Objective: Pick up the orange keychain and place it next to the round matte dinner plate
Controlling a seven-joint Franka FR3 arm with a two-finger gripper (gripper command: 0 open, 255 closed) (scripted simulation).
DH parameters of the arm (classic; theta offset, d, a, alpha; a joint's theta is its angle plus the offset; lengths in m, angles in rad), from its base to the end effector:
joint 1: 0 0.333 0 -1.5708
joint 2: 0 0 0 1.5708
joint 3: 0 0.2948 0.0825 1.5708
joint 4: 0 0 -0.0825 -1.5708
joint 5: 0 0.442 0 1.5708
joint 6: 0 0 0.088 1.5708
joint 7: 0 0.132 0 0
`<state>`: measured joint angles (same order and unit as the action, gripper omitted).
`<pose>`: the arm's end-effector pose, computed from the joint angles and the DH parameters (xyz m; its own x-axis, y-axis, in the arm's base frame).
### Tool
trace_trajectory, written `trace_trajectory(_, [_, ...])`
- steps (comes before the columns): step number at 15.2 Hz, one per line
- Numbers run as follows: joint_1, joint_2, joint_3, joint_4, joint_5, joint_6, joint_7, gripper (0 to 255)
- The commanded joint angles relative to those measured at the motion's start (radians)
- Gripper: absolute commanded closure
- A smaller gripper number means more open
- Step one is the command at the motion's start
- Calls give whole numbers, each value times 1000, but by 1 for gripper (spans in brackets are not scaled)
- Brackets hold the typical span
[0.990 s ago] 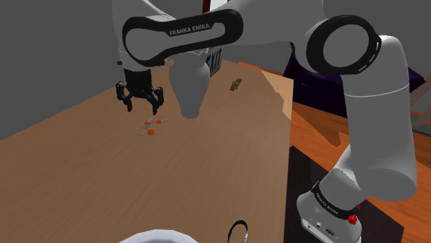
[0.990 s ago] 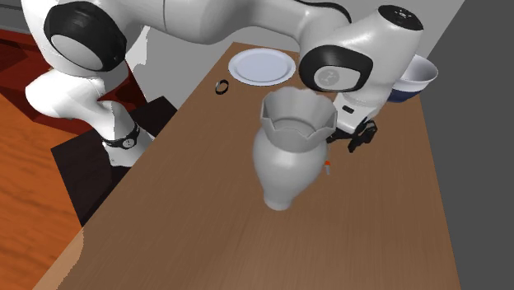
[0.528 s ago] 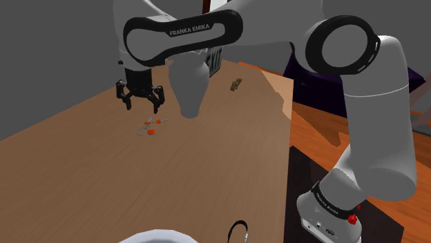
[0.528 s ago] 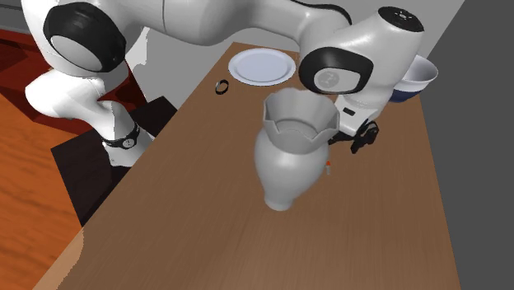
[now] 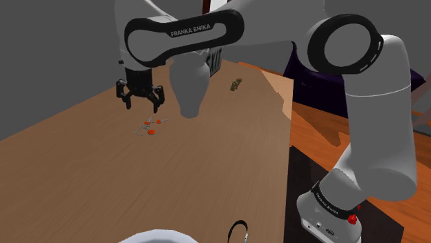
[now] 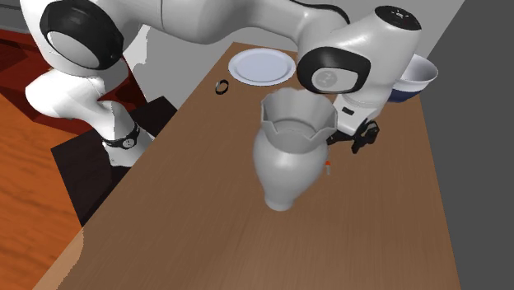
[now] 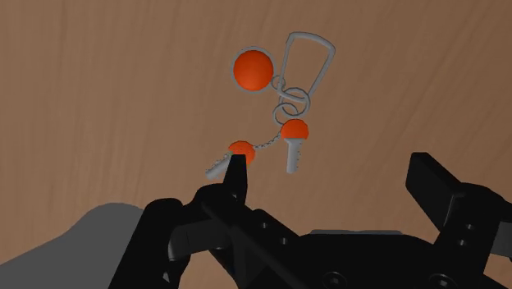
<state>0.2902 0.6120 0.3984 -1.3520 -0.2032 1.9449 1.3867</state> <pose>0.6307 0.4308 0.3266 0.7681 -0.6397 -0.0282 -0.6403 -0.7674 -0.0335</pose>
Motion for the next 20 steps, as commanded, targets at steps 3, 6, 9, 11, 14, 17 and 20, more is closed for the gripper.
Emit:
trace_trajectory(3, [9,102,-13,52,-4,-33,-5,255])
trace_trajectory(6, [-17,56,-8,-35,6,8,-13,255])
trace_trajectory(9, [-30,37,-8,-99,7,54,-15,255])
trace_trajectory(11, [-26,-66,0,-99,7,61,-9,0])
trace_trajectory(14, [-33,64,1,72,26,-71,-100,0])
trace_trajectory(17, [-34,73,-1,44,22,-36,-97,0])
trace_trajectory(20, [-32,82,-5,19,19,-2,-94,0])
